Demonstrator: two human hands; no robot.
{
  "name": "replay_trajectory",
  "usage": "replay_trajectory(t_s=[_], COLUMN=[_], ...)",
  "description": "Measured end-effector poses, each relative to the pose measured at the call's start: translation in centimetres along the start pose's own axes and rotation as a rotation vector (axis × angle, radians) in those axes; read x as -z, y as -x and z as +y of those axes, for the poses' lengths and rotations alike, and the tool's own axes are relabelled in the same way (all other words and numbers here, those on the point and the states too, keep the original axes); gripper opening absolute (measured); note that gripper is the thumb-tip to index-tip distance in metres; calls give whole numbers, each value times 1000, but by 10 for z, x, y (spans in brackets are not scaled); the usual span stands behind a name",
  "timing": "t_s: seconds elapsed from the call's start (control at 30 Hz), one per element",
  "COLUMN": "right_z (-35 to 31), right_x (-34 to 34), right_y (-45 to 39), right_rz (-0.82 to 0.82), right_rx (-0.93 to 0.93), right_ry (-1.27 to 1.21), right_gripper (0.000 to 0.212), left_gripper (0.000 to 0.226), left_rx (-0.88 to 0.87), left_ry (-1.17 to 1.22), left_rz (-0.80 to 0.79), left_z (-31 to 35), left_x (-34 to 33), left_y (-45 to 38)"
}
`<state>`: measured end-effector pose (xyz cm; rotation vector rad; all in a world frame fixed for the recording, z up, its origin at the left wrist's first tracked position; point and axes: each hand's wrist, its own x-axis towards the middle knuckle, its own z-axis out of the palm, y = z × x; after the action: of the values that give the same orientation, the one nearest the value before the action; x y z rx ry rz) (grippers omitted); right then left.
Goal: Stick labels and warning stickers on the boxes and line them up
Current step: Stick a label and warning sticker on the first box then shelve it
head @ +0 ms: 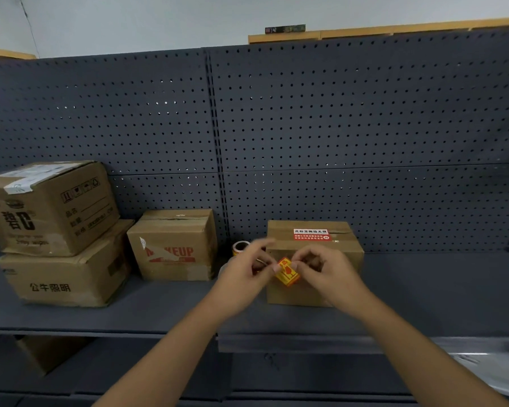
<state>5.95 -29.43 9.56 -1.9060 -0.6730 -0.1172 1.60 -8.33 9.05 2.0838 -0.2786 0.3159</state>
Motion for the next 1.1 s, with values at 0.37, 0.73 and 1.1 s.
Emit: replay_trajectory(t_s=[0.37,0.73,1.1], right_z=[0,15,35], right_x=[-2,8,56], right_y=[10,22,25], right_rz=[229,342,277], right_rx=[-111,-115,-88], right_ry=[-431,-206,-270], right_gripper=[7,7,7], left_gripper=[24,38,59], left_rx=[182,132,-23], left_ry=[442,227,-152], left_rz=[109,174,410], left_z=[10,25,-7], left_x=[-26,-49,-62], left_y=[-2,-3,-23])
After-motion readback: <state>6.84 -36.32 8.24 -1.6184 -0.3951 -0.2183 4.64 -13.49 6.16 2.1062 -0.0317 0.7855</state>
